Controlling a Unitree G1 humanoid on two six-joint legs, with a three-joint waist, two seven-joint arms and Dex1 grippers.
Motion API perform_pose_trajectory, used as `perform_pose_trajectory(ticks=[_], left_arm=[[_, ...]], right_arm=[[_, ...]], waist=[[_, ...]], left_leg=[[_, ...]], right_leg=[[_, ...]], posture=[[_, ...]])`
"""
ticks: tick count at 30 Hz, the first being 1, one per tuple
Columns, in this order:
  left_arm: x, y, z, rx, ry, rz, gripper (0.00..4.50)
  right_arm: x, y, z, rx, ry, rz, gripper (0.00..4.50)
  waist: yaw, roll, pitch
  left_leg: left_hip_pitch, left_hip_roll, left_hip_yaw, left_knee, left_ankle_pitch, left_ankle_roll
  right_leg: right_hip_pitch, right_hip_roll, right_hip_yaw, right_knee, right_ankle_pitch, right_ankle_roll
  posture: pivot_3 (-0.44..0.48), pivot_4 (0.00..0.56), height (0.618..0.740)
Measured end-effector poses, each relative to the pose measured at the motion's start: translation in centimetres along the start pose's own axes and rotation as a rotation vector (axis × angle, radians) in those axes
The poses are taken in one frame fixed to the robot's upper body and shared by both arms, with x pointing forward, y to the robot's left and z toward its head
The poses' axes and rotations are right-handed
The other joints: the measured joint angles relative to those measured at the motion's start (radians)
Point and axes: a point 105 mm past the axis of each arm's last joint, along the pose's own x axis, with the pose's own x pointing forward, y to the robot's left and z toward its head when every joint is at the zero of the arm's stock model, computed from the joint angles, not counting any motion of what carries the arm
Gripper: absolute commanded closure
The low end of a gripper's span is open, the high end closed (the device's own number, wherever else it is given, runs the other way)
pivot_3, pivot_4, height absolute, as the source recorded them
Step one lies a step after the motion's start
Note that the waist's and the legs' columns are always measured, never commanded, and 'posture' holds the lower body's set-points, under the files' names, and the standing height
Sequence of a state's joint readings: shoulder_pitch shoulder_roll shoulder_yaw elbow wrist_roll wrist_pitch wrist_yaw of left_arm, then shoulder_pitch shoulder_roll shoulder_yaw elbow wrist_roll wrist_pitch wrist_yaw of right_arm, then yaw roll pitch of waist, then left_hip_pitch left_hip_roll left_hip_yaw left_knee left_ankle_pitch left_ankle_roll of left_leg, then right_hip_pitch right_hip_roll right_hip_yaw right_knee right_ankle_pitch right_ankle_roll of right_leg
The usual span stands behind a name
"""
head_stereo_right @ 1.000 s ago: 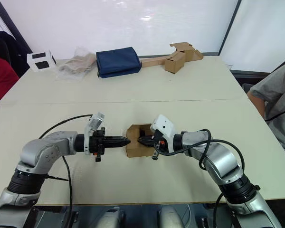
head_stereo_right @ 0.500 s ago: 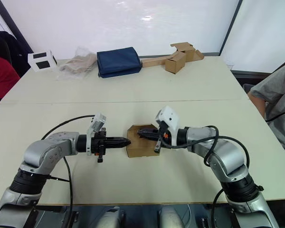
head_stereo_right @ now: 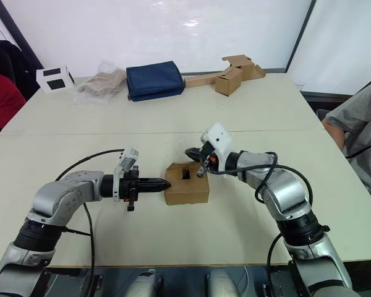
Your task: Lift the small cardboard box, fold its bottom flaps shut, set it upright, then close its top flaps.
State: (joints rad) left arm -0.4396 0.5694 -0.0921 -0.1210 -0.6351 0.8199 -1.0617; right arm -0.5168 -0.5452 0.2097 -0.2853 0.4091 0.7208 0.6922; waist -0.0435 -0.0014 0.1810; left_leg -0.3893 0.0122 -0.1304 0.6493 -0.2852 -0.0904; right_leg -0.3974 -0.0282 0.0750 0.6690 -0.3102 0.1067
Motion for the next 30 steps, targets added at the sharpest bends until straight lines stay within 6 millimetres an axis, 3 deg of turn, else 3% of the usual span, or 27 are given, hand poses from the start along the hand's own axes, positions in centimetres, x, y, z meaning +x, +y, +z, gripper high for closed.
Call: perform_pose_trajectory(ticks=[8,12,15,21,24,30], left_arm=[[-0.3,0.6,0.4,-0.017,-0.024,0.028,4.47],[-0.7,1.3,2.3,-0.017,-0.095,0.051,4.47],[0.0,1.1,3.2,0.0,-0.124,0.033,4.47],[1.6,2.5,1.7,0.012,-0.079,0.09,4.47],[2.1,2.7,2.0,0.061,-0.068,0.094,4.47],[2.5,2.7,2.0,0.014,-0.105,0.073,4.47]], right_arm=[[-0.5,2.0,-0.7,0.011,0.031,0.094,4.5],[-0.5,2.0,-0.8,0.01,0.032,0.092,4.5],[-0.5,1.9,-0.8,0.009,0.033,0.091,4.5],[-0.5,1.9,-0.7,0.004,0.033,0.085,4.5],[-0.6,1.9,-0.5,0.001,0.022,0.084,4.5],[-2.2,4.1,-0.5,-0.012,0.025,0.153,4.5]], waist=[[0.0,0.0,0.0],[0.0,0.0,0.0],[0.0,0.0,0.0],[0.0,0.0,0.0],[0.0,0.0,0.0],[0.003,0.0,0.0]], left_leg=[[0.0,0.0,0.0,0.0,0.0,0.0],[0.0,0.0,0.0,0.0,0.0,0.0],[0.0,0.0,0.0,0.0,0.0,0.0],[0.0,0.0,0.0,0.0,0.0,0.0],[0.0,0.0,0.0,0.0,0.0,0.0],[0.0,0.0,0.0,0.0,0.0,0.0]], right_leg=[[0.0,0.0,0.0,0.0,0.0,0.0],[0.0,0.0,0.0,0.0,0.0,0.0],[0.0,0.0,0.0,0.0,0.0,0.0],[0.0,0.0,0.0,0.0,0.0,0.0],[0.0,0.0,0.0,0.0,0.0,0.0],[0.001,0.0,0.0,-0.001,0.0,0.0]], posture=[[0.0,0.15,0.74],[0.0,0.15,0.74],[0.0,0.15,0.74],[0.0,0.15,0.74],[0.0,0.15,0.74],[0.0,0.15,0.74]])
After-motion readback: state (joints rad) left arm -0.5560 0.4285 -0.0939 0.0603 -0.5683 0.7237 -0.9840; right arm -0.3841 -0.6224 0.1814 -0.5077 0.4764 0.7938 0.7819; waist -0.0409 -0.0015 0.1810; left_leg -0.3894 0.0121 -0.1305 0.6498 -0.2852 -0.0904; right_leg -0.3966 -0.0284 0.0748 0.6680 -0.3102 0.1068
